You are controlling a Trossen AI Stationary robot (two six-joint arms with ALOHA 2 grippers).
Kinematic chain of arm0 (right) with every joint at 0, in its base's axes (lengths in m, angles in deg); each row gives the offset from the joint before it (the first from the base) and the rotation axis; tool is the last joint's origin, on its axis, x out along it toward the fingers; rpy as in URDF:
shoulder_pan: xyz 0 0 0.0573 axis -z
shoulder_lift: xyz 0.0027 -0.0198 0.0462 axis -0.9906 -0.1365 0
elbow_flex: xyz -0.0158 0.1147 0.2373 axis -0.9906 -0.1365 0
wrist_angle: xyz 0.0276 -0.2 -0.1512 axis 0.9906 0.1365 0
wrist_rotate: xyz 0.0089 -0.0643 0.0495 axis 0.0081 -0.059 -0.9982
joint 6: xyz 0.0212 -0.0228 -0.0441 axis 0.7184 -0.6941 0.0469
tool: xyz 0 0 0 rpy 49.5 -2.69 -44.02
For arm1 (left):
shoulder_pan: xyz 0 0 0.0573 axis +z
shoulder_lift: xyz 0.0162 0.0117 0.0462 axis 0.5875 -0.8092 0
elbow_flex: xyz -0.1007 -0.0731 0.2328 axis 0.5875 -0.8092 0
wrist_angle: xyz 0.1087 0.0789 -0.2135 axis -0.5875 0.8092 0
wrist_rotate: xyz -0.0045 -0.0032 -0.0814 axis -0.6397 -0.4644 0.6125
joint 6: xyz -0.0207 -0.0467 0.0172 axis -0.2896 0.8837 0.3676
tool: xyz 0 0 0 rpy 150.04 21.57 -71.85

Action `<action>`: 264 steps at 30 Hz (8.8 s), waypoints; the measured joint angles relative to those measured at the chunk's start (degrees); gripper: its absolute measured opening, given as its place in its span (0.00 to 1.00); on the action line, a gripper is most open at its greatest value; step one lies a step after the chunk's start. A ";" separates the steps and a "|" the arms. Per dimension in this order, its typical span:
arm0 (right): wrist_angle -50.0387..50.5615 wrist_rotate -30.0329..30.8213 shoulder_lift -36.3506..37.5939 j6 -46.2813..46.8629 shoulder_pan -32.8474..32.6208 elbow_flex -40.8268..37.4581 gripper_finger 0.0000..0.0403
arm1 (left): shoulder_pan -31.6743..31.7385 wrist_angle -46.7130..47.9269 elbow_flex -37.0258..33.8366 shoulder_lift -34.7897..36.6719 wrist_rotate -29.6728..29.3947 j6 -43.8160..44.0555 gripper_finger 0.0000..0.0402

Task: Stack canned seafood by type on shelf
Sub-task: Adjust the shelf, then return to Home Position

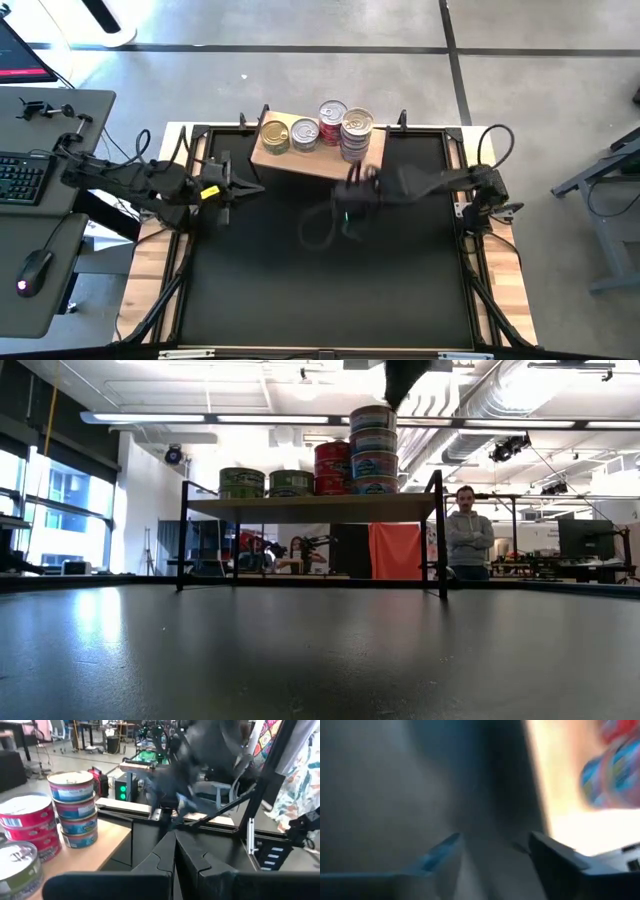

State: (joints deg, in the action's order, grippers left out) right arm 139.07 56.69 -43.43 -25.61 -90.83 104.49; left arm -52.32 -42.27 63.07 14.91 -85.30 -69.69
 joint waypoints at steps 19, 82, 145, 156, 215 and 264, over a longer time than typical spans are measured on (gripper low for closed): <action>-57.34 17.71 27.91 45.47 -9.10 -66.67 0.00 | 2.15 -0.03 0.00 2.08 -1.03 -3.71 0.00; -47.46 28.54 26.19 20.86 11.50 -70.32 0.00 | 2.19 -4.39 -0.04 -3.14 -6.07 1.79 0.00; -72.73 -15.61 72.50 9.90 -4.00 -83.84 0.00 | 14.24 -14.85 -52.72 45.79 19.35 11.71 0.00; -97.13 -15.26 86.09 -5.63 -2.16 -107.59 0.00 | 14.24 -14.89 -52.72 45.75 19.29 11.78 0.00; -86.28 -20.64 107.41 -11.07 5.62 -117.33 0.00 | 14.30 -15.02 -52.63 46.76 19.28 11.78 0.00; -86.28 -20.72 105.90 -11.07 5.62 -117.39 0.00 | 16.35 -14.25 -52.68 46.78 23.38 -7.63 0.00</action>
State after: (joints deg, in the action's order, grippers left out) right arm 52.79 35.96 62.47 -36.67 -85.20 -12.90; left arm -35.97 -56.52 10.40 61.69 -61.93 -77.32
